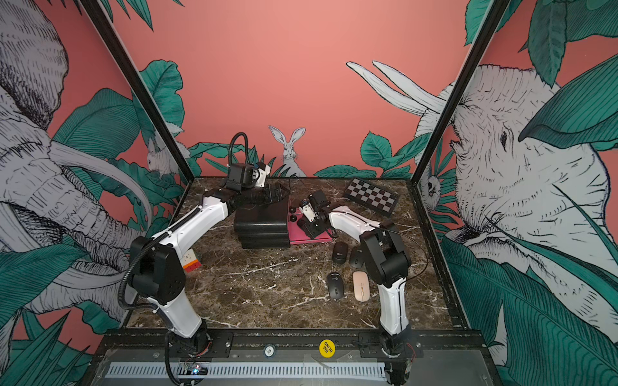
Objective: Take the mice out of the drawer
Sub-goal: Pick up the mouse from the drawer, then place the mouse at the center of the board.
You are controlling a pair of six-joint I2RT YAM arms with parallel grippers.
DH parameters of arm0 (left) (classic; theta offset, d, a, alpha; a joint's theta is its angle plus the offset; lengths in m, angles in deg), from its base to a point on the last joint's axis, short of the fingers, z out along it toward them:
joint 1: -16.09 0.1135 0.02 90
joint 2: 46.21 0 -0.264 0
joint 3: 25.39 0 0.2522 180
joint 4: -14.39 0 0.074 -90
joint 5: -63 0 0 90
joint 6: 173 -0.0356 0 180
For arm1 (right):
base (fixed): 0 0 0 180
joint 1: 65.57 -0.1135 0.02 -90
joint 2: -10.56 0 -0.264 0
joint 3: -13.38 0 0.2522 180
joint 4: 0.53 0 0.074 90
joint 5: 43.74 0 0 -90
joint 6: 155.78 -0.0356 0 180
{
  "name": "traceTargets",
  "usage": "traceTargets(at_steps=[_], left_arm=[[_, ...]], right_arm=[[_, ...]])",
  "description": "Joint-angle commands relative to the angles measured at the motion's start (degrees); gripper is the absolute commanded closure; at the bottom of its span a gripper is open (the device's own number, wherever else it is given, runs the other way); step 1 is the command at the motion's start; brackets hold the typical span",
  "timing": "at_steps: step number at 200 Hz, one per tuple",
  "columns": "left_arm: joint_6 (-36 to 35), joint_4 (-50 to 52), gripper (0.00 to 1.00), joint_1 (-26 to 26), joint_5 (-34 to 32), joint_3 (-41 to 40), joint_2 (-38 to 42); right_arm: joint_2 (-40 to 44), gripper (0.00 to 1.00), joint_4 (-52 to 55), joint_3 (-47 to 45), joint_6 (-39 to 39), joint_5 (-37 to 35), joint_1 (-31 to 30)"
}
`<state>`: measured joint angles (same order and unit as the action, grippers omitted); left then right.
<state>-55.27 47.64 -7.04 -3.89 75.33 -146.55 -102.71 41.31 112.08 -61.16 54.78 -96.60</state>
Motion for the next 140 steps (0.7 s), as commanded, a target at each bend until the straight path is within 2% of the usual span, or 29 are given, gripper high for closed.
traceTargets(at_steps=[1, 46, 100, 140], left_arm=[[2.2, 8.4, 0.07, -0.1, -1.4, -2.8, -3.9], [2.5, 7.3, 0.07, -0.1, -1.2, -2.9, -3.9], [2.4, 6.3, 0.07, -0.2, -1.1, -2.4, -4.1], [2.4, 5.8, 0.07, -0.2, -0.9, -2.1, -4.4]], right_arm=[[3.6, 0.44, -1.9, -1.0, -1.7, -1.8, -0.1], [5.6, 0.44, -1.9, -2.4, -3.7, -4.4, 0.2], [9.9, 0.43, -6.5, -8.0, -13.0, -6.9, 4.5], [14.4, 0.43, -8.0, -13.6, -17.5, -11.4, 7.8]])
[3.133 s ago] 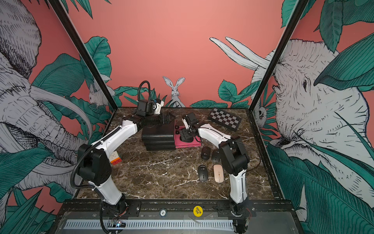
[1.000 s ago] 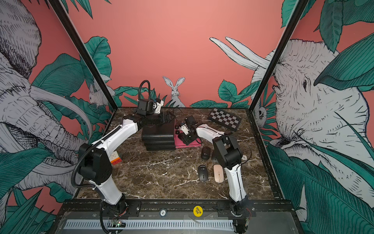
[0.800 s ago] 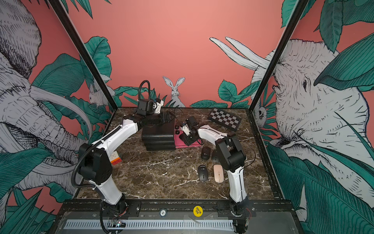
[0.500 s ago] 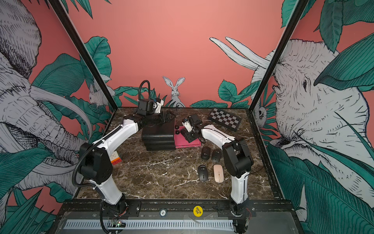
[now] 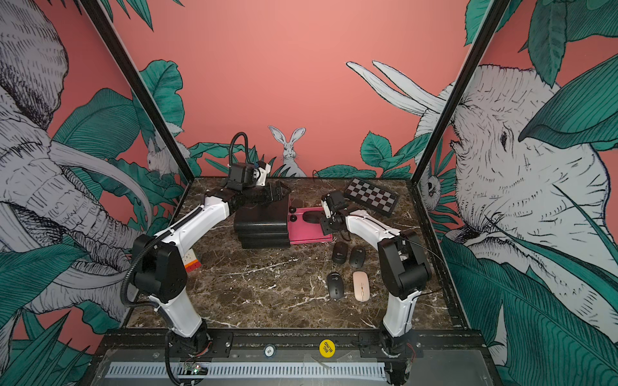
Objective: Take the mice out of the drawer
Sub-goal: Place the mouse at the center of the board.
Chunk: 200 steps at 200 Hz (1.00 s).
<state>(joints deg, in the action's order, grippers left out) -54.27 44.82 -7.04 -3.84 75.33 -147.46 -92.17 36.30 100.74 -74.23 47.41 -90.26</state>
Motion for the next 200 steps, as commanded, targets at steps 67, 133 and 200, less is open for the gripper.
traceTargets(at_steps=[67, 133, 200], left_arm=[[1.6, 8.2, 0.07, -0.1, -0.1, -1.3, -4.2], [1.3, 8.5, 0.07, -0.1, 0.0, -1.6, -3.9], [1.0, 8.5, 0.07, -0.1, 0.3, -1.6, -3.8]], right_arm=[[5.8, 0.42, -3.7, -9.5, -7.5, -9.5, 7.6], [2.1, 0.41, -4.8, -10.8, -9.2, -12.0, 10.2], [-0.7, 0.38, -3.1, -9.3, -10.7, -11.5, 10.9]])
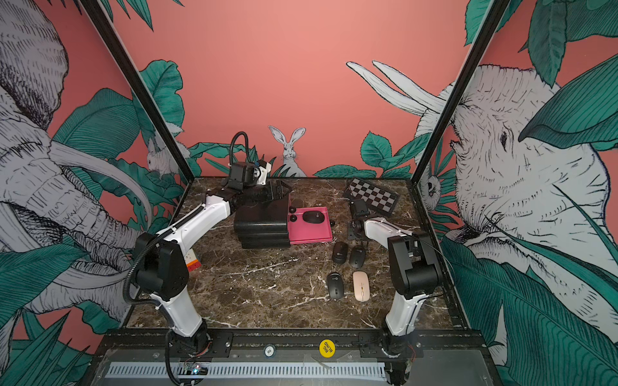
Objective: Take the mice out of the drawer
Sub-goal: Place the mouse at the center of the board.
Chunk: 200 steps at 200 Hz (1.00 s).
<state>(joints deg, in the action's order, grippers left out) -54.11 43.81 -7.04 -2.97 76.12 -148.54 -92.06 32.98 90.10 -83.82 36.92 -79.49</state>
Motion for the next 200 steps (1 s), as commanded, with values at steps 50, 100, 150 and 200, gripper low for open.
traceTargets(at_steps=[50, 100, 150, 200], left_arm=[[0.6, 9.2, 0.07, -0.2, -0.2, -2.6, -2.8], [0.5, 9.1, 0.07, -0.2, 0.0, -2.4, -3.0], [0.5, 8.7, 0.07, 0.0, 0.0, -1.9, -2.9], [0.9, 8.0, 0.07, 0.0, 0.0, -1.9, -2.9]], right_arm=[[-1.4, 0.30, 1.7, 1.4, -1.9, -1.3, 0.2], [3.6, 0.22, 1.9, 3.4, -2.0, -2.1, 0.2], [7.1, 0.17, 3.0, 9.0, -5.7, 1.8, -3.0], [1.2, 0.18, 5.2, 17.4, -18.3, 3.4, -9.8]])
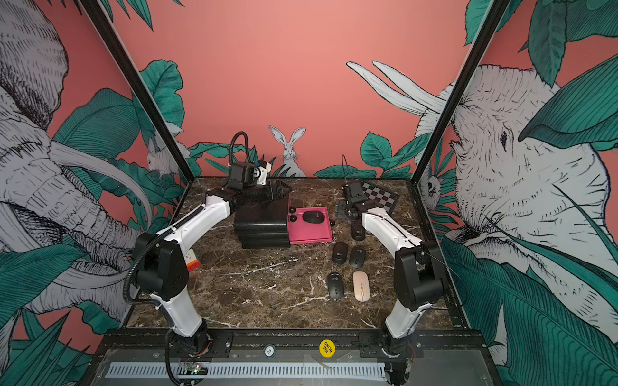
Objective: Take the mice out of the drawer
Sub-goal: Place the mouse at the center of the board, then adjust the mouse in the drawer.
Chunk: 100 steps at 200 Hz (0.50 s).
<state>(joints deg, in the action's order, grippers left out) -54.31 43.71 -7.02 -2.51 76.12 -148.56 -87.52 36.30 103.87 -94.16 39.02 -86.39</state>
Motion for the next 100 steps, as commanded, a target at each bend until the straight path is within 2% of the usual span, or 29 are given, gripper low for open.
traceTargets(at_steps=[1, 33, 58, 78, 100], left_arm=[[1.1, 8.0, 0.07, -0.1, -0.5, -1.9, -2.9], [1.4, 7.7, 0.07, 0.0, -0.5, -1.9, -2.9], [1.5, 7.3, 0.07, -0.1, -0.4, -1.9, -2.8], [1.7, 6.6, 0.07, -0.1, -0.4, -2.5, -2.5], [1.6, 6.4, 0.07, -0.1, -0.5, -2.9, -2.1]], right_arm=[[-3.5, 0.18, 1.9, 3.9, -8.2, 1.4, -3.1], [-10.3, 0.19, 4.3, 11.3, -12.5, 1.9, -7.9], [-15.0, 0.19, 4.1, 14.9, -14.2, 3.2, -8.6], [-17.5, 0.19, 0.7, 16.7, -11.3, 4.7, -8.6], [-20.2, 0.19, -1.4, 18.4, -4.5, 5.8, -8.6]])
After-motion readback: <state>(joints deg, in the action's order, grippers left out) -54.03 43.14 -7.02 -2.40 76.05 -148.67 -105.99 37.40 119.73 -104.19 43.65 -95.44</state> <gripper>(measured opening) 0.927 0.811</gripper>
